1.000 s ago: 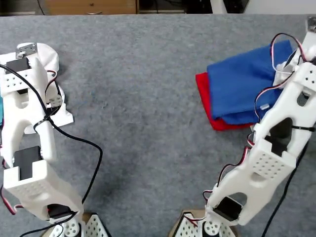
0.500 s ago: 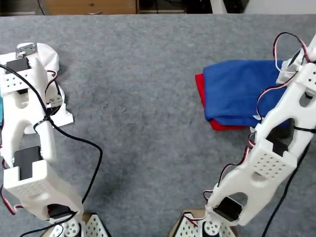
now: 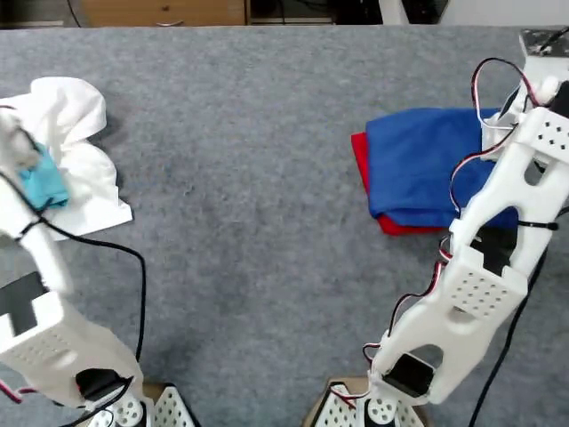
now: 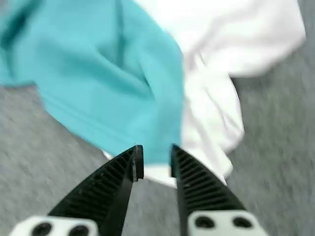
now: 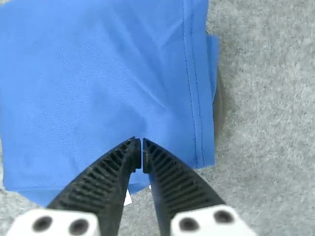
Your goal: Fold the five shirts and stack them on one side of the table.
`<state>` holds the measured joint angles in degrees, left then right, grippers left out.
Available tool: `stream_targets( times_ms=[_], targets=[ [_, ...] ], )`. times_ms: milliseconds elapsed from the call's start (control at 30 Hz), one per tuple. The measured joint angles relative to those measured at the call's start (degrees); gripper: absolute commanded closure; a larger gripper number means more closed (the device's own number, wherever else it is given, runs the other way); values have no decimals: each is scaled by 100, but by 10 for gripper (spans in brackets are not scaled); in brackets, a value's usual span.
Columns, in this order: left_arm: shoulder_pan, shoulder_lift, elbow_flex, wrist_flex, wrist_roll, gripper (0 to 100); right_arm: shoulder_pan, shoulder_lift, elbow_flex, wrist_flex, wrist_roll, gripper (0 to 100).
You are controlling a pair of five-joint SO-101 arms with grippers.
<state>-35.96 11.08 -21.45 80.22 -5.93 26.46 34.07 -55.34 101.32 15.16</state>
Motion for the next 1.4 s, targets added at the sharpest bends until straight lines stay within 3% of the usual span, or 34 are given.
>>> stream_targets(
  times_ms=[200,400,467,533,767,867,1067,1200,1300,1400],
  targets=[
    [-695,1327,-431,-1116,-633,839,0,0,35,0,0,997],
    [-1213,3385,-2180,-1213,-800,850,0,0,35,0,0,997],
    [-1257,4079,-2857,-1178,-800,916,0,0,35,0,0,997],
    [-1257,4642,-3543,-905,-800,989,0,0,35,0,0,997],
    [-862,4923,-6514,1099,-791,981,0,0,35,0,0,997],
    [-519,4809,-7051,1732,-800,981,0,0,35,0,0,997],
    [-141,3675,-6681,2004,-378,981,0,0,35,0,0,997],
    [378,2268,-5688,2004,-264,981,-26,0,35,0,0,997],
    [1125,879,-4334,2004,-246,981,-123,0,35,0,0,997],
    [2356,-747,-2470,2004,-176,981,-229,0,35,0,0,997]
  ],
)
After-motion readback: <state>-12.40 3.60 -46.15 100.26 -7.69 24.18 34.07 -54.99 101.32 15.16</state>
